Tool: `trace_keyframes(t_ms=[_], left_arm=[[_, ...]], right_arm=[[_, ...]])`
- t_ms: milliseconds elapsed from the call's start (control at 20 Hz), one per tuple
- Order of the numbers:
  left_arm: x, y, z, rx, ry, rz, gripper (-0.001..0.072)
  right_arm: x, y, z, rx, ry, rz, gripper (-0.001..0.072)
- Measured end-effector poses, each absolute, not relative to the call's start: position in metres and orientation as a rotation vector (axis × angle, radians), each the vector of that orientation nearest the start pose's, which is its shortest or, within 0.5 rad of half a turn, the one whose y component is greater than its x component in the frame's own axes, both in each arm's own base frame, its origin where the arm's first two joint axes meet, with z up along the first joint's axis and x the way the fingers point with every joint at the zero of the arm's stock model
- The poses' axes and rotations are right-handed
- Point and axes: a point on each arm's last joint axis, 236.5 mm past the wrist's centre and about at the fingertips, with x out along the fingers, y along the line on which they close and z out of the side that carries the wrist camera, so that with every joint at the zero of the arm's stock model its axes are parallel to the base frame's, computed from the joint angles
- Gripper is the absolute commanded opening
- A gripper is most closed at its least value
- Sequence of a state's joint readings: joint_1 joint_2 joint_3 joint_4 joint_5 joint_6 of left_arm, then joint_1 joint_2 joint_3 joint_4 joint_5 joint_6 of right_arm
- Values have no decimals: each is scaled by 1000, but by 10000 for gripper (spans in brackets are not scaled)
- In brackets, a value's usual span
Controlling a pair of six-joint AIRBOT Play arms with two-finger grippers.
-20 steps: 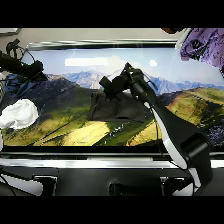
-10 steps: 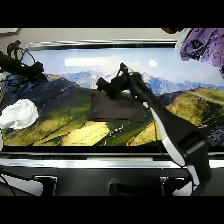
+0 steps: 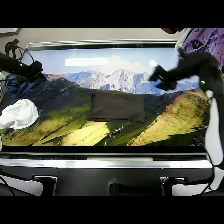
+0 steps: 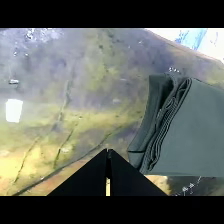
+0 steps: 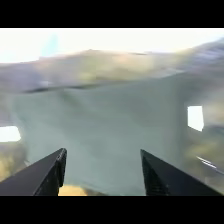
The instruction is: Fold the clothes and pants, and hang the long-sleeved shirts on hangers.
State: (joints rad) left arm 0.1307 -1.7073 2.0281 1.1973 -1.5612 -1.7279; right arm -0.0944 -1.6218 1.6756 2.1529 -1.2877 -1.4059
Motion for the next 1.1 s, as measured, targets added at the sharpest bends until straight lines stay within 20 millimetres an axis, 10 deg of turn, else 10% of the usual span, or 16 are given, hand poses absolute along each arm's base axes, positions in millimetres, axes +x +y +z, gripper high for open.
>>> trace_keyframes(t_ms=[200,550,800,900,1100], left_arm=[[488,-23,119,-449,1218,-115,19],[488,-23,120,-452,1218,-113,19],[488,-23,120,-456,1219,-110,19],[488,-23,120,-458,1219,-109,19],[488,-23,120,-458,1219,-108,19]], right_arm=[[456,46,9,825,1313,288,516],[447,80,-66,920,1357,418,509],[453,118,-88,918,1352,468,283],[455,128,-94,904,1348,470,55],[465,135,-80,884,1310,484,37]])
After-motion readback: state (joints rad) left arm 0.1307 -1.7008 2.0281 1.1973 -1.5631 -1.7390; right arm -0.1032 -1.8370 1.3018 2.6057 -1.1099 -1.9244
